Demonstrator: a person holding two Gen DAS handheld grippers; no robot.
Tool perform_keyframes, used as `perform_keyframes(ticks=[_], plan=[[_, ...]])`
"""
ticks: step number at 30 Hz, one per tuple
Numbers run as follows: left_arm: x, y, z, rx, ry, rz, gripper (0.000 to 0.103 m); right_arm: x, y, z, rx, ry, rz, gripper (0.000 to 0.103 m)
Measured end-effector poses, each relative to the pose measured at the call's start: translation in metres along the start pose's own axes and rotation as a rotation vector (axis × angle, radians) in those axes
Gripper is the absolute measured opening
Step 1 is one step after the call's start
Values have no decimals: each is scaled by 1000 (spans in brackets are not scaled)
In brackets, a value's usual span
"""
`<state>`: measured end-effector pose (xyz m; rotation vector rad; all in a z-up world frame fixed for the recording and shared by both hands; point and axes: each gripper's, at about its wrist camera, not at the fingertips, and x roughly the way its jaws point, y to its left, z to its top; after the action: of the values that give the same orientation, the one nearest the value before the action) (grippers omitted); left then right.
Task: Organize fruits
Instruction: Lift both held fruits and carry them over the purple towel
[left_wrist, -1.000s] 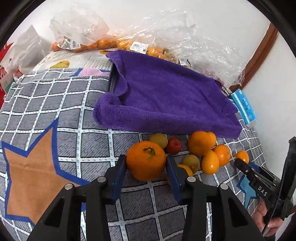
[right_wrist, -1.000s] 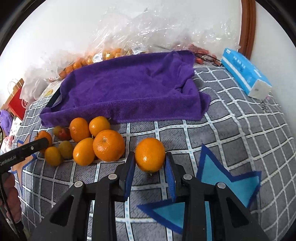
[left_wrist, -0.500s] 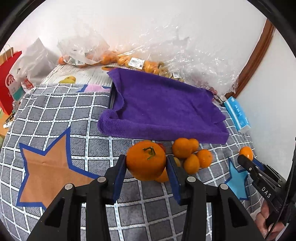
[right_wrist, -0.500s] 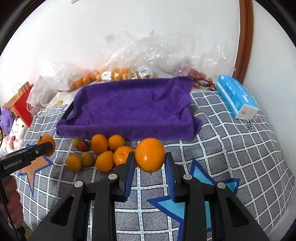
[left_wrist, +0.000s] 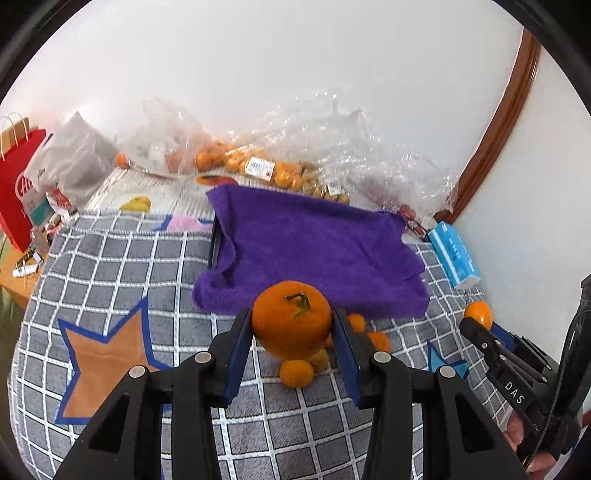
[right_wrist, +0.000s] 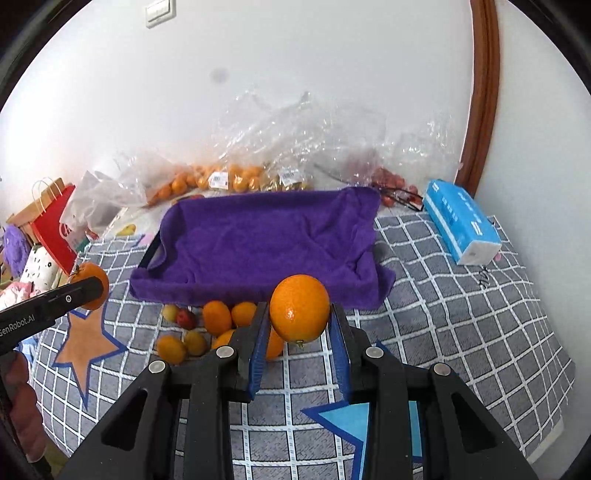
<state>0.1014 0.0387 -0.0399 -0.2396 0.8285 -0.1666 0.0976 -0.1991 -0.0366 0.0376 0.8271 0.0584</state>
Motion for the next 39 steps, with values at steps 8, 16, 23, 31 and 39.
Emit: perform_keyframes(ticks=[8,16,23,31,39], plan=[[-6,-3,16,7,-34,6,41,-1,5,17,-9,-25,13,32],[5,-4,27,-5,-38,2,41,7,1,28,-10,-32,13,32],[22,-3,37,-11,-32,-4,41,25,-5,37,0,-28,4,32],[50,2,52,-17,-19,-3,41,56,-10,49,0,-19,0,32],[85,8,67,-20,-3,1,41,93,-14,63,3,-7,-1,32]])
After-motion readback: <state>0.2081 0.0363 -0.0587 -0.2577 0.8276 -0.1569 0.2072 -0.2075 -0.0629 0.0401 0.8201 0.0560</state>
